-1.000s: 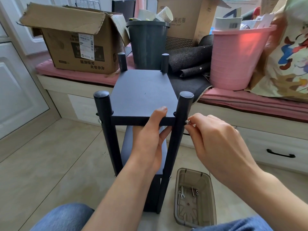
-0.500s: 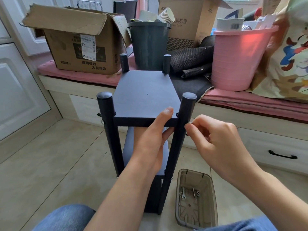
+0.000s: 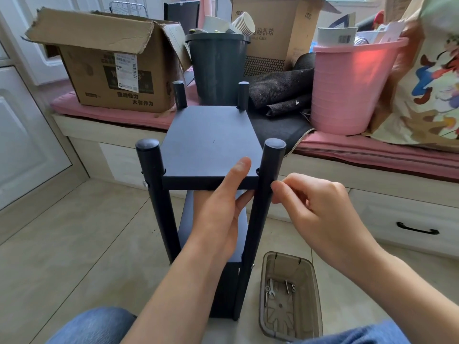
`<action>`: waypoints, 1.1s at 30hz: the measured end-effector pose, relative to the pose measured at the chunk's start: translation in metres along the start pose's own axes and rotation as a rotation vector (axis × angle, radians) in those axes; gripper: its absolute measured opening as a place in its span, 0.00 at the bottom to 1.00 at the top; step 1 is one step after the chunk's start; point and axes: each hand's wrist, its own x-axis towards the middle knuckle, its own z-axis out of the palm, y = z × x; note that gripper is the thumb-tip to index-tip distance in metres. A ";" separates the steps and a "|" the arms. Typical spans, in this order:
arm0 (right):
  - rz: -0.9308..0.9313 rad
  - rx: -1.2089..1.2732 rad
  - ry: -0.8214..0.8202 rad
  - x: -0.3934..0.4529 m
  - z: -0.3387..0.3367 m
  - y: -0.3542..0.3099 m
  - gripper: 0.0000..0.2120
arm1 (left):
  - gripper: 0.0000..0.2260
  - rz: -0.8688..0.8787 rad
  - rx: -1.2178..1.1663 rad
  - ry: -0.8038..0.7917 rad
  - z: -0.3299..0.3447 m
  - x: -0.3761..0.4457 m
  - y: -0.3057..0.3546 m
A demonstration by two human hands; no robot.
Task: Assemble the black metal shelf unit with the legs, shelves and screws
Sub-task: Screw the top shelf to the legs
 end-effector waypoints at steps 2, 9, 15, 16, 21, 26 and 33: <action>0.001 0.021 0.001 0.000 -0.001 0.000 0.16 | 0.23 0.008 0.003 0.004 0.001 -0.001 0.000; 0.011 -0.014 0.033 -0.001 -0.001 0.002 0.11 | 0.28 0.021 -0.011 0.026 0.003 -0.001 0.001; 0.005 -0.043 0.022 -0.002 0.001 0.003 0.14 | 0.16 0.020 0.010 0.033 0.003 0.000 -0.001; -0.002 -0.049 0.025 -0.002 0.001 0.003 0.14 | 0.15 0.019 0.010 0.036 0.003 0.000 -0.002; -0.027 -0.052 0.016 0.000 -0.001 0.002 0.15 | 0.12 0.027 0.017 0.026 0.001 -0.001 -0.004; -0.015 0.023 -0.012 0.001 0.000 0.000 0.12 | 0.16 0.032 0.009 0.051 0.000 0.001 -0.003; -0.005 0.023 -0.018 0.001 0.000 0.002 0.10 | 0.19 0.008 -0.030 0.101 0.004 -0.001 -0.003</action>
